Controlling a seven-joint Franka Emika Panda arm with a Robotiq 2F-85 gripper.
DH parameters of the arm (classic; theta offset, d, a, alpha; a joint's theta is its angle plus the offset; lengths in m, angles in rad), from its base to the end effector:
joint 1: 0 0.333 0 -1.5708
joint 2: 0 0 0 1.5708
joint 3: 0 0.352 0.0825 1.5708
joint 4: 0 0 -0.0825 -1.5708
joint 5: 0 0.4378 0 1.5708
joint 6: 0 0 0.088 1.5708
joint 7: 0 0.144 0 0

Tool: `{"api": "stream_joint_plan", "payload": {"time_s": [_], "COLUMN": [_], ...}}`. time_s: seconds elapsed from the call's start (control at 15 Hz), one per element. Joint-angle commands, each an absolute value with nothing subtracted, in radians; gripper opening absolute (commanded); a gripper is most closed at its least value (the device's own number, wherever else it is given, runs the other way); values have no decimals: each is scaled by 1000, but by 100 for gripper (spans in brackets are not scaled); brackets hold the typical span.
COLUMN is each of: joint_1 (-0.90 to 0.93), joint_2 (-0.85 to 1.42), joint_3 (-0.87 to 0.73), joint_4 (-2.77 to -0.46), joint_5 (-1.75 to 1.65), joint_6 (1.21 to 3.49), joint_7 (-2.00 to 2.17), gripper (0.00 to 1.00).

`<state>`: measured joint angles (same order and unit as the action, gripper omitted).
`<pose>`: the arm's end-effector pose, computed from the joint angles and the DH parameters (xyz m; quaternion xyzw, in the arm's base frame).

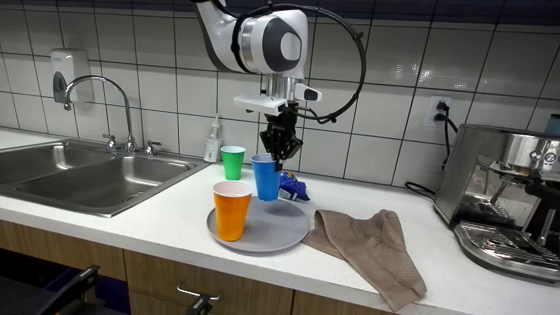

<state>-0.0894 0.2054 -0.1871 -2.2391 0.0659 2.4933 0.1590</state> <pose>0.5696 -0.1618 0.2406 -0.9707 0.2387 -0.0267 0.0001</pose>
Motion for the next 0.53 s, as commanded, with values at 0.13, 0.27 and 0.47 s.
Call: {"api": "stream_joint_plan", "payload": {"time_s": [0.13, 0.27, 0.47], "joint_1": [-102, -100, -102], "joint_2": [157, 168, 170], "joint_3": [-199, -203, -209], "joint_4": [-2308, -2312, -2315], "joint_5": [11, -1, -6], "joint_6": [2487, 2495, 2489], "joint_7": [187, 200, 205], "gripper": [1, 1, 1]}}
